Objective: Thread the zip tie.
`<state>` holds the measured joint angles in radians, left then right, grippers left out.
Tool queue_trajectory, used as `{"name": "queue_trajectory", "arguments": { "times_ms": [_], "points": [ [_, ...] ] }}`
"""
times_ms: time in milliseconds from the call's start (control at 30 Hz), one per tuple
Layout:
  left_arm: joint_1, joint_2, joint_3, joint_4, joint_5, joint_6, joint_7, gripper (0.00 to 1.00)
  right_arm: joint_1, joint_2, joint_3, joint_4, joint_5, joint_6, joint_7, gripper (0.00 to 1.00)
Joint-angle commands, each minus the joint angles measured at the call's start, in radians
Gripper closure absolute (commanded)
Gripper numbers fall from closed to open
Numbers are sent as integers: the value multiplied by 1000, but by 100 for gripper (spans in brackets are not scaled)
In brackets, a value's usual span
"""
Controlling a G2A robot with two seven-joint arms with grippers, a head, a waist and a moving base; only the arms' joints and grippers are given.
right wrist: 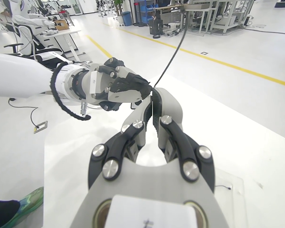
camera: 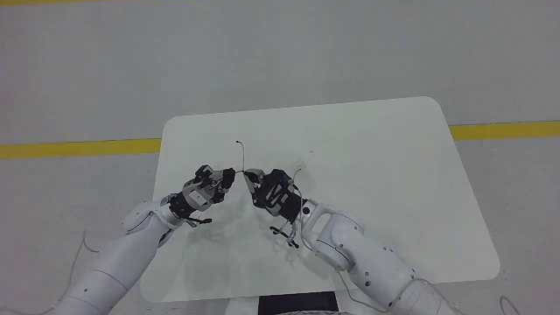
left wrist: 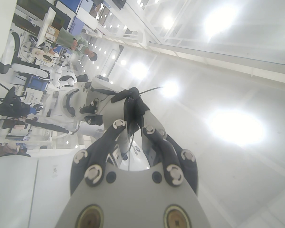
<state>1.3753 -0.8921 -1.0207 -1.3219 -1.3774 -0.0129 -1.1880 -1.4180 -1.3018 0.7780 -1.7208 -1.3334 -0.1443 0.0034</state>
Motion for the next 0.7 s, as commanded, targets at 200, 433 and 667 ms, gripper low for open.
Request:
{"name": "queue_trajectory", "arguments": {
  "times_ms": [200,433,667],
  "points": [
    [0,0,0,0,0,0,0,100,-4,-3,4,12,-1,-2,1,100],
    [0,0,0,0,0,0,0,100,-7,-5,8,18,-4,-6,7,100],
    [0,0,0,0,0,0,0,100,-11,-6,13,21,-10,-8,13,100]
  ]
}}
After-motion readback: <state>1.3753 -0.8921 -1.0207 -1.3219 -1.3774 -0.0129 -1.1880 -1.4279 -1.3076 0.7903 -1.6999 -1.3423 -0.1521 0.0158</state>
